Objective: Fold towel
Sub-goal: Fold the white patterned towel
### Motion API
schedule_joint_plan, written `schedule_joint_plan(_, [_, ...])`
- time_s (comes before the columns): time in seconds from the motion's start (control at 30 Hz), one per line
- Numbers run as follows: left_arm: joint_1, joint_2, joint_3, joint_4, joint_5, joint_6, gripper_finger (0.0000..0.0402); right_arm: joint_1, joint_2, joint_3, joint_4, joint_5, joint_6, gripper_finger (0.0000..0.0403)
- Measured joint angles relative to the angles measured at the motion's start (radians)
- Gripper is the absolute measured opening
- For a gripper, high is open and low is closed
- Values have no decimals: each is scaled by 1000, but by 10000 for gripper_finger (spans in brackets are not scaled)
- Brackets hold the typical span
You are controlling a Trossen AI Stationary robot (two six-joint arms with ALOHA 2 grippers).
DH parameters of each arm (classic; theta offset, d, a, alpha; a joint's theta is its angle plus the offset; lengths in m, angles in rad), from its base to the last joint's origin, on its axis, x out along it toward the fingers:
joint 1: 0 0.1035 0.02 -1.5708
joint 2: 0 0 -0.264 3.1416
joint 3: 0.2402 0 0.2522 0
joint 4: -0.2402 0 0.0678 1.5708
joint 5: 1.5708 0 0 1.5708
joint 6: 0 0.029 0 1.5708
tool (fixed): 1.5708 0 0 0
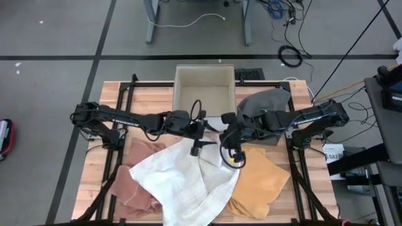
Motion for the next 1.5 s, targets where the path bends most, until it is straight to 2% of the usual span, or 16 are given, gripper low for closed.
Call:
schedule_joint_plan(0.07, [1, 0, 0, -6, 58, 4, 216, -1, 0, 0, 5, -1, -2, 0])
schedule_joint_plan(0.17, [0, 10, 0, -7, 70, 6, 209, -5, 0, 0, 21, -4, -8, 0])
schedule_joint_plan(0.23, [0, 16, 0, -23, 75, 7, 190, -6, 0, 0, 21, -3, -11, 0])
schedule_joint_plan(0.33, [-1, 25, 0, -28, 86, 38, 140, -5, 0, 0, 21, -1, -10, 0])
schedule_joint_plan(0.47, [-9, 26, 0, -28, 126, 92, 42, -5, 0, 0, -14, 2, 32, 7])
schedule_joint_plan(0.5, [-12, 26, 0, -28, 136, 107, 23, -5, 0, 0, -29, 11, 47, 15])
schedule_joint_plan(0.57, [-16, 26, 0, -29, 136, 118, 12, -4, 0, 0, -77, 52, 88, 38])
schedule_joint_plan(0.77, [-24, -22, 0, -140, 140, 141, 8, -1, -2, -20, -250, 86, 315, 131])
schedule_joint_plan(0.9, [-46, -34, 0, -286, 144, 135, 8, -1, -1, -116, -257, 85, 413, 164])
schedule_joint_plan(1.07, [-97, -33, 0, -440, 144, 134, 8, -13, -1, -325, -84, 104, 435, 169])
schedule_joint_plan(1.2, [-133, -30, 0, -523, 135, 113, 8, -52, 0, -502, 188, 126, 431, 161])
schedule_joint_plan(1.33, [-159, -30, 0, -587, 117, 100, 8, -117, 0, -623, 433, 82, 440, 156])
schedule_joint_plan(1.43, [-171, -30, 0, -607, 104, 83, 7, -169, 0, -685, 509, 72, 450, 155])
schedule_joint_plan(1.5, [-175, -30, 0, -611, 101, 73, 7, -198, 0, -716, 568, 13, 444, 155])
